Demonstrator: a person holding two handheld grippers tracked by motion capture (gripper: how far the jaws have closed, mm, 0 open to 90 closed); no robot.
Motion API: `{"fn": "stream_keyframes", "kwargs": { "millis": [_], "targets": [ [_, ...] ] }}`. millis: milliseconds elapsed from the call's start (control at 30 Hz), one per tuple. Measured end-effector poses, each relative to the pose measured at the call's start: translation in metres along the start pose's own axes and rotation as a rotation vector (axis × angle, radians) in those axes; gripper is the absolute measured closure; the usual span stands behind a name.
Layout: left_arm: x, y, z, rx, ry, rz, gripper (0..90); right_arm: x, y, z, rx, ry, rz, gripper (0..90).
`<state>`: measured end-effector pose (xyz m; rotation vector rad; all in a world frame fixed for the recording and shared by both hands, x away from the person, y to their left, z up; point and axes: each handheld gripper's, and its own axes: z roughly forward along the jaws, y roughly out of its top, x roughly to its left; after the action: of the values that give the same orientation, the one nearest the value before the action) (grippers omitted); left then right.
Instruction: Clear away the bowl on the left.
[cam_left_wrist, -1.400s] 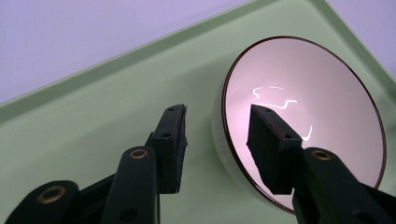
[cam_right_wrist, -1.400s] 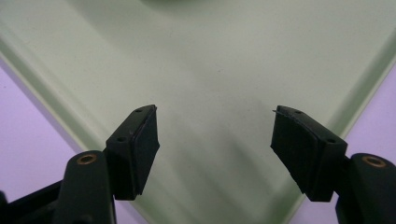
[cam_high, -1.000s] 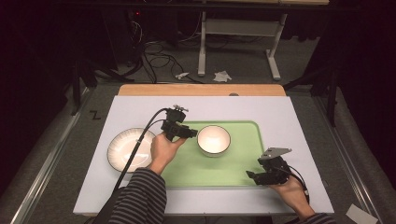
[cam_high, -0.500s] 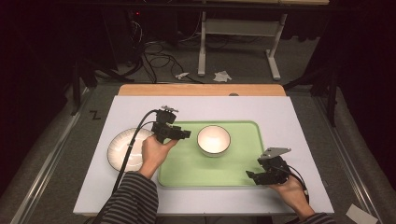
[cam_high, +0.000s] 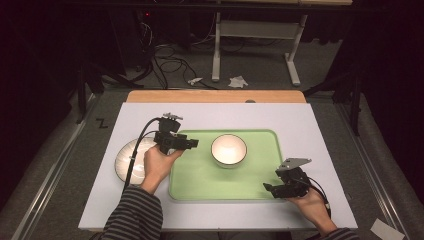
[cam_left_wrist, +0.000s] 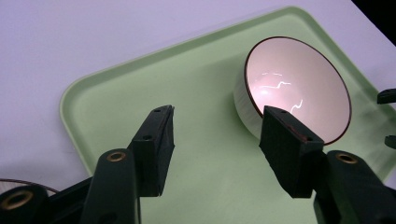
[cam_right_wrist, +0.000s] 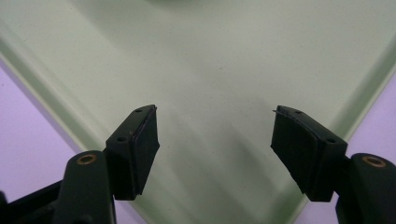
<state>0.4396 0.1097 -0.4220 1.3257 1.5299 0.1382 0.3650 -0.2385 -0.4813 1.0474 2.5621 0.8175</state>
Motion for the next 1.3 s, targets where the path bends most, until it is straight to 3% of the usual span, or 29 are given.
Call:
{"fn": "stream_keyframes", "kwargs": {
  "millis": [367,667,1067,1300],
  "targets": [
    [0.007,-0.003,-0.012,-0.015,0.007,-0.021,44.8,0.001,0.000,0.000,-0.001,-0.003,-0.007,33.1],
    [0.012,-0.009,-0.024,-0.028,0.004,-0.012,43.6,0.000,0.000,0.000,-0.004,-0.002,-0.001,33.1],
    [0.009,-0.022,-0.031,-0.008,-0.004,0.010,42.3,0.001,0.000,0.000,-0.005,-0.002,-0.002,33.1],
    [0.006,-0.029,-0.033,0.017,-0.027,-0.001,41.6,0.001,-0.001,0.000,-0.008,0.000,-0.002,33.1]
  ]
}}
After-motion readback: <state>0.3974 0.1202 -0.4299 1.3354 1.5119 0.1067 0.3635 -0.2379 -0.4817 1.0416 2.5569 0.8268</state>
